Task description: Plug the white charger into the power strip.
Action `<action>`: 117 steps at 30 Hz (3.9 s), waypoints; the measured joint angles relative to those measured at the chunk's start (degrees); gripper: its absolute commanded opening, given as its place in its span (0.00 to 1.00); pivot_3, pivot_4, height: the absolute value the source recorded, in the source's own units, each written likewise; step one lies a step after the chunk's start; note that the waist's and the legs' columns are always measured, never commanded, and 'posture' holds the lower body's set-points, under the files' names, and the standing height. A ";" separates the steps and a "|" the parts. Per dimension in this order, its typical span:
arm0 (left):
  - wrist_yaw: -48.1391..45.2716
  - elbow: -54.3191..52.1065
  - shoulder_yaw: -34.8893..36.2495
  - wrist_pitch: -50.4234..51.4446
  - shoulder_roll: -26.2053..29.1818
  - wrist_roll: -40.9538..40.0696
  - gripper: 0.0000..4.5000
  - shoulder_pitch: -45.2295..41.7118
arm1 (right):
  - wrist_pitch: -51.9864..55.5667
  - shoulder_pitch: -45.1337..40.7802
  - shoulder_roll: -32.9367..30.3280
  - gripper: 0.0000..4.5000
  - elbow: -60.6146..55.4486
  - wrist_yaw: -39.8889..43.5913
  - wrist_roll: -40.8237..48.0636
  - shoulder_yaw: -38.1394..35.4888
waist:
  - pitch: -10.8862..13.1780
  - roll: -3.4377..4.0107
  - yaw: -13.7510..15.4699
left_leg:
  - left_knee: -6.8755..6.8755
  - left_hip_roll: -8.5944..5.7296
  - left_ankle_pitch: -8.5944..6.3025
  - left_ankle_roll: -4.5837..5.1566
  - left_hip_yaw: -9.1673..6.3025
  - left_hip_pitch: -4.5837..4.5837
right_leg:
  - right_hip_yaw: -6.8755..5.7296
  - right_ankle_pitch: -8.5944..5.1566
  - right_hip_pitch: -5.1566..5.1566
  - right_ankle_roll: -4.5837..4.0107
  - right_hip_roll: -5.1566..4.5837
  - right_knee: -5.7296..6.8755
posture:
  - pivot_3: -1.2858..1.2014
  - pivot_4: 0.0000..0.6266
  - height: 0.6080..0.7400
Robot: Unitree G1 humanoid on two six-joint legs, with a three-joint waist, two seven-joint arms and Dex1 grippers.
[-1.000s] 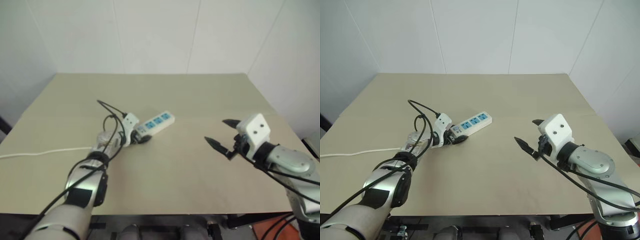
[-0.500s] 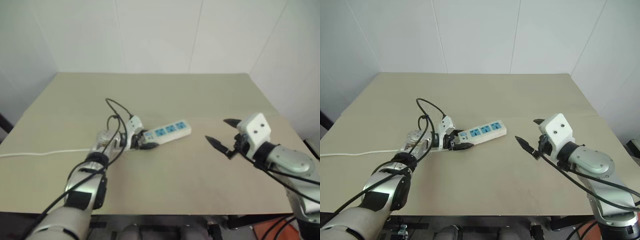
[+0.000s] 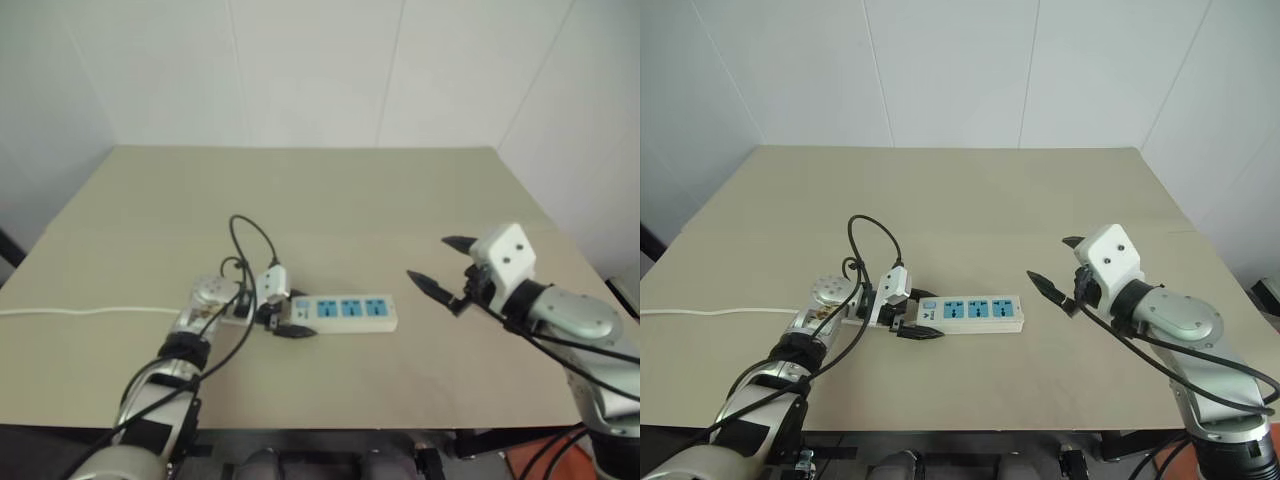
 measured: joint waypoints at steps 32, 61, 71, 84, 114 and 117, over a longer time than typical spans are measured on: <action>-2.82 7.72 2.33 -4.18 -2.53 -8.66 0.99 -1.34 | 0.11 1.27 -1.48 1.00 -1.06 3.28 0.26 -1.43 | 0.00 0.00 0.01 | 0.21 0.02 -0.02 0.04 0.00 -0.04 | -0.01 -0.02 0.04 0.05 0.01 0.00 | 0.52 0.24 1.00; -4.86 14.62 1.85 -8.09 -1.15 -6.11 0.99 -3.91 | 1.36 3.06 -2.48 1.00 -3.89 2.35 2.38 -3.21 | -0.01 0.02 0.01 | 0.21 0.02 -0.03 0.04 0.00 -0.01 | -0.01 -0.08 0.07 0.16 0.02 0.01 | 0.52 0.24 1.00; -5.04 15.25 2.12 -7.33 -3.31 -6.19 0.90 -3.91 | 1.38 3.27 -2.89 1.00 -4.03 2.50 2.57 -3.39 | -0.02 0.04 0.56 | 0.23 0.00 -0.03 0.04 0.00 -0.02 | -0.01 -0.10 0.09 0.18 -0.01 -0.01 | 0.52 0.24 1.00; -8.13 13.58 1.84 -6.78 -3.37 -6.34 0.74 -3.53 | 1.38 3.25 -3.02 1.00 -4.04 2.47 2.93 -3.54 | -0.02 0.03 0.49 | 0.23 0.00 -0.03 0.04 0.00 -0.04 | -0.01 -0.09 0.08 0.18 -0.01 -0.02 | 0.52 0.24 1.00; -1.39 -12.51 0.56 5.64 2.95 -9.93 0.74 10.11 | 3.29 -1.76 -3.40 1.00 4.68 1.44 2.29 -3.36 | -0.02 0.04 0.14 | 0.22 0.05 -0.03 0.04 0.01 -0.02 | -0.02 -0.04 0.08 0.07 0.00 -0.04 | 0.52 0.24 1.00; -0.92 -11.21 0.25 5.32 2.26 -9.99 0.74 10.00 | 6.25 -4.08 -5.79 1.00 7.31 1.63 2.54 -3.73 | -0.02 0.04 0.25 | 0.23 0.03 -0.03 0.04 0.02 -0.04 | -0.01 0.00 0.08 0.01 -0.02 -0.06 | 0.52 0.24 1.00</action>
